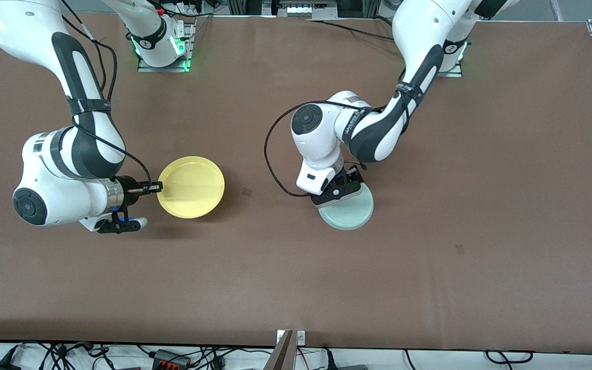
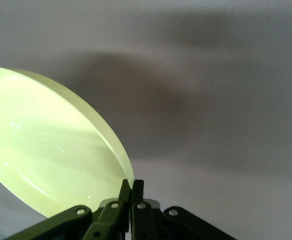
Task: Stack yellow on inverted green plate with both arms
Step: 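Carry the yellow plate onto the green plate while the left gripper withdraws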
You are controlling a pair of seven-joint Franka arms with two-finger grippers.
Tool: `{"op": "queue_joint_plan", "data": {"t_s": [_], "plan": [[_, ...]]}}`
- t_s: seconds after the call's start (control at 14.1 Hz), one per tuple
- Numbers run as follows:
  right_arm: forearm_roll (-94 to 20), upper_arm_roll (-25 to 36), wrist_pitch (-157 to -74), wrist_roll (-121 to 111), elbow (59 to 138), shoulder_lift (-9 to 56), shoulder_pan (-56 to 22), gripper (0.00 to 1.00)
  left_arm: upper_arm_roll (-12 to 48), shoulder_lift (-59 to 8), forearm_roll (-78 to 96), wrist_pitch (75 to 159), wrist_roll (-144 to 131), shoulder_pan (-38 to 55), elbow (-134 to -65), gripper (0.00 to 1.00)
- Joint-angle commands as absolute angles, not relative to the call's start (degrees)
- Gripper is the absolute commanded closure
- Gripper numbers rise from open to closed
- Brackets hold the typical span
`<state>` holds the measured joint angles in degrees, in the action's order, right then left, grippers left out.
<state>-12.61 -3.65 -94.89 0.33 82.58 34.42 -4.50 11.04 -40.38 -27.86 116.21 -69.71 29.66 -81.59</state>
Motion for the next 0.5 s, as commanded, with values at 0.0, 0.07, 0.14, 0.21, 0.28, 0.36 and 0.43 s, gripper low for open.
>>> {"op": "queue_joint_plan", "data": {"t_s": [0.0,0.07,0.14,0.21,0.28,0.36,0.43], "plan": [[-14.58,-3.96,-95.19,1.23,81.74,35.33,-4.13,1.0,12.48,-37.54,-25.93,115.84,-62.44,25.41,-82.0,0.0],[-17.2,-4.04,-95.19,1.32,81.74,35.33,-4.39,1.0,12.39,-35.7,-25.58,115.58,-58.14,23.57,-82.44,0.0],[-20.18,-4.04,-95.36,1.14,81.65,36.2,-4.66,1.0,12.48,-34.55,-24.97,114.27,-54.44,21.81,-82.44,0.0],[-21.95,-4.13,-96.06,1.14,81.39,37.25,-5.53,1.0,12.48,-32.8,-22.87,111.3,-49.97,20.32,-82.44,0.0],[-22.58,-4.13,-98.07,1.32,81.3,38.14,-6.06,1.0,12.48,-31.22,-20.24,109.09,-44.96,18.82,-82.44,0.0],[-23.37,-4.22,-99.56,1.41,81.21,38.67,-6.41,1.0,12.57,-29.29,-17.69,106.64,-39.34,17.24,-82.96,0.0],[-24.77,-4.22,-100.45,2.19,81.21,39.19,-7.46,1.0,12.66,-27.18,-15.67,105.31,-35.55,15.49,-84.1,0.0]]}}
